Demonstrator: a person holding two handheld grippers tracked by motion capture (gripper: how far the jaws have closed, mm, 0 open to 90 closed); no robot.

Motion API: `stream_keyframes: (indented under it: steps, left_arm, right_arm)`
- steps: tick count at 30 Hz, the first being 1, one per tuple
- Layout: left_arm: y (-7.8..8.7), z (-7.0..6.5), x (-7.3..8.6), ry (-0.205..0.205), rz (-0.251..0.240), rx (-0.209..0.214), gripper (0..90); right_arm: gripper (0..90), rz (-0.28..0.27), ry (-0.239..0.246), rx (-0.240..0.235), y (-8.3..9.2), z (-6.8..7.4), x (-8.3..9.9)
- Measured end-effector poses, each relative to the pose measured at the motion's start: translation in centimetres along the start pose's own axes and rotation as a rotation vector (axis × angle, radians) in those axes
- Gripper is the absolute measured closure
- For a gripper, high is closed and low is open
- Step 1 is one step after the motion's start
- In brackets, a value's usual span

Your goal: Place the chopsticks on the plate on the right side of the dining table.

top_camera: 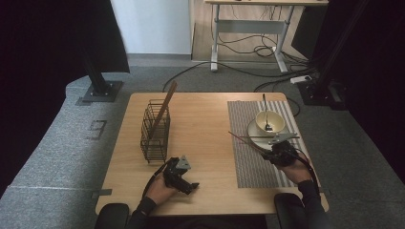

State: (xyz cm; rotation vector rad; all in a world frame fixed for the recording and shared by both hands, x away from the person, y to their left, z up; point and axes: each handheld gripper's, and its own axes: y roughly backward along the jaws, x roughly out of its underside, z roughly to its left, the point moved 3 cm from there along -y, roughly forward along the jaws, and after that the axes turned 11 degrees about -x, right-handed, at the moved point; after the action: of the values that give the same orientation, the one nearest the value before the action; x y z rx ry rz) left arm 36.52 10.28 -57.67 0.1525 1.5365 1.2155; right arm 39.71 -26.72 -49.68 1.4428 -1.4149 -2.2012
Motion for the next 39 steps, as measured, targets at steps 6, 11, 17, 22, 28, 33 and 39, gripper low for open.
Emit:
stream_keyframes:
  steps: [6,11,17,22,28,33,39]
  left_arm:
    - [0.0,0.0,0.0,0.000,0.000,0.000,0.0]
    - [0.0,0.0,0.0,0.000,-0.001,0.000,0.0]
    - [0.0,0.0,0.0,0.002,0.000,0.000,0.0]
    - [0.0,0.0,0.0,0.002,0.000,0.000,0.0]
    - [0.0,0.0,0.0,0.002,0.000,0.000,0.0]
    - [0.0,0.0,0.0,0.002,0.000,0.000,0.0]
    - [0.0,0.0,0.0,0.002,-0.001,0.000,0.0]
  right_arm:
    - [82.9,-0.003,-0.034,0.029,0.4,-1.4,0.4]
    - [82.9,0.009,-0.065,0.046,0.4,-2.5,0.7]
    - [82.8,0.018,-0.091,0.069,0.2,-3.9,1.0]
    - [82.9,0.027,-0.107,0.083,-0.1,-5.0,1.1]
    - [82.8,0.040,-0.122,0.091,-0.7,-6.0,1.3]
    - [82.8,0.041,-0.132,0.099,-1.0,-6.7,1.5]
    - [82.4,0.034,-0.152,0.105,-1.1,-7.4,1.7]
